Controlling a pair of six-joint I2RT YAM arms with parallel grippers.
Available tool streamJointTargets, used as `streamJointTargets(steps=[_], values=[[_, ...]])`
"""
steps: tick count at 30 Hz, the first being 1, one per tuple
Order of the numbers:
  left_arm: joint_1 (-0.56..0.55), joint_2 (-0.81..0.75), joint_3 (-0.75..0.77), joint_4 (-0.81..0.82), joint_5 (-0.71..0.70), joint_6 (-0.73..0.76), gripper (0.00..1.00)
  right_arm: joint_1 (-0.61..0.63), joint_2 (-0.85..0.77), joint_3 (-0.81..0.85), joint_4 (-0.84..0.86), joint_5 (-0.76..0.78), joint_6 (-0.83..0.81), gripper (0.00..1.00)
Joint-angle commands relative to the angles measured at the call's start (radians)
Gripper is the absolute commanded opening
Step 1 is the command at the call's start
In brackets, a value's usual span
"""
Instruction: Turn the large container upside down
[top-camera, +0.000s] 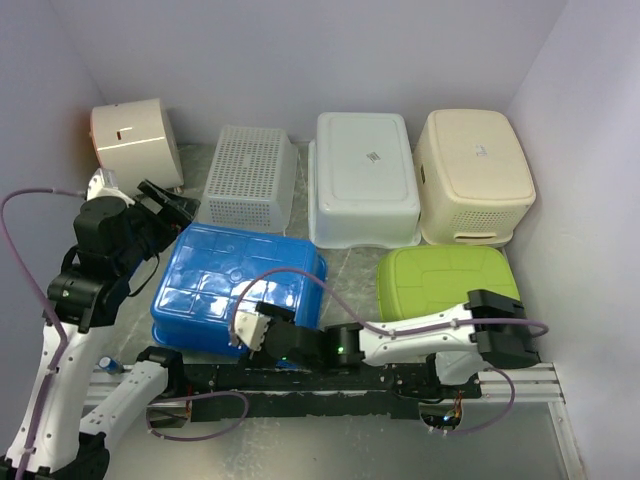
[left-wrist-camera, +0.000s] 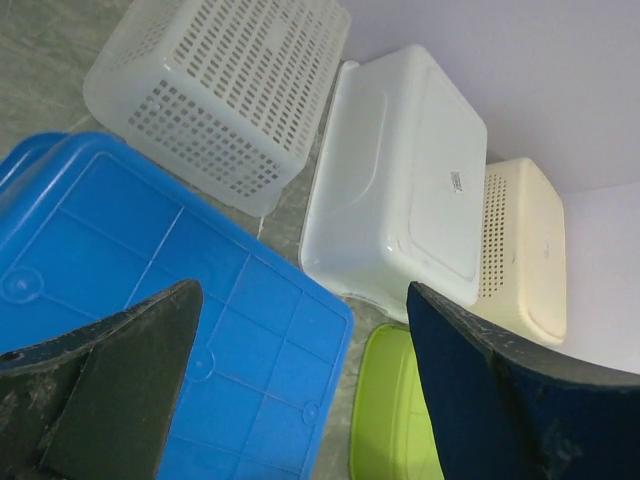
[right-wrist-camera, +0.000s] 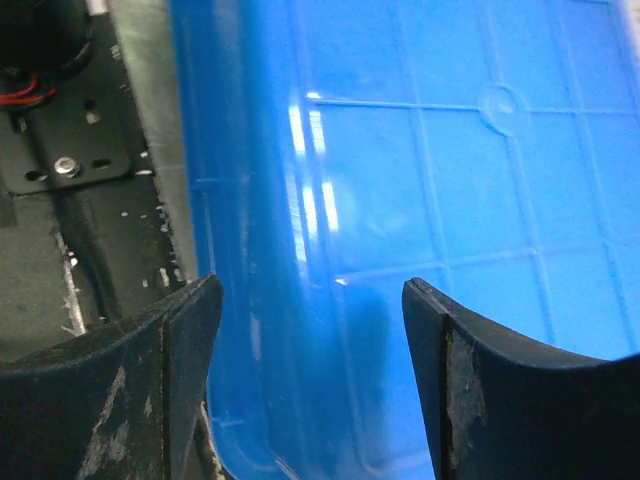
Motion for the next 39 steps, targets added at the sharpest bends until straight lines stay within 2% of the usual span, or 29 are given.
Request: streamJointTargets(steps=[1, 4, 8, 11, 14, 18, 22, 25, 27, 29, 32, 35, 39], values=[[0.009, -0.012, -0.014, 0.162, 0.017, 0.119, 0.94, -0.041, -0.182, -0.021, -0.079, 0.143, 0.16, 0.77], [0.01, 0.033, -0.05, 0.254, 0.118, 0.207, 0.97, -0.167, -0.331, -0.099, -0.13, 0.169, 0.301, 0.95], [0.009, 0.18, -0.011, 0.238, 0.257, 0.319, 0.99, -0.502, -0.432, -0.165, -0.224, 0.067, 0.441, 1.0], [0.007, 0.251, -0.001, 0.254, 0.326, 0.351, 0.99, -0.726, -0.441, -0.2, -0.24, -0.197, 0.523, 1.0], [0.005, 0.274, -0.024, 0.316, 0.366, 0.35, 0.99, -0.874, -0.438, -0.27, -0.139, -0.489, 0.589, 1.0], [0.004, 0.272, -0.047, 0.361, 0.385, 0.364, 1.0, -0.895, -0.363, -0.339, 0.182, -0.786, 0.694, 1.0], [0.004, 0.255, -0.044, 0.374, 0.343, 0.353, 1.0, -0.835, -0.113, -0.283, 0.473, -0.946, 0.815, 1.0], [0.004, 0.258, -0.003, 0.338, 0.3, 0.36, 1.0, -0.692, 0.073, -0.123, 0.524, -0.968, 0.792, 1.0], [0.004, 0.261, 0.024, 0.303, 0.267, 0.361, 1.0, -0.626, 0.149, 0.009, 0.452, -0.978, 0.731, 1.0], [0.004, 0.264, 0.04, 0.276, 0.243, 0.361, 1.0, -0.608, 0.167, 0.07, 0.391, -0.961, 0.699, 1.0], [0.004, 0.253, 0.029, 0.274, 0.205, 0.35, 1.0, -0.649, 0.067, 0.038, 0.329, -0.86, 0.652, 1.0], [0.004, 0.236, -0.009, 0.308, 0.179, 0.349, 1.0, -0.709, -0.075, 0.008, 0.145, -0.664, 0.581, 1.0], [0.004, 0.263, -0.011, 0.298, 0.205, 0.363, 0.99, -0.726, -0.233, 0.05, -0.19, -0.174, 0.518, 1.0]])
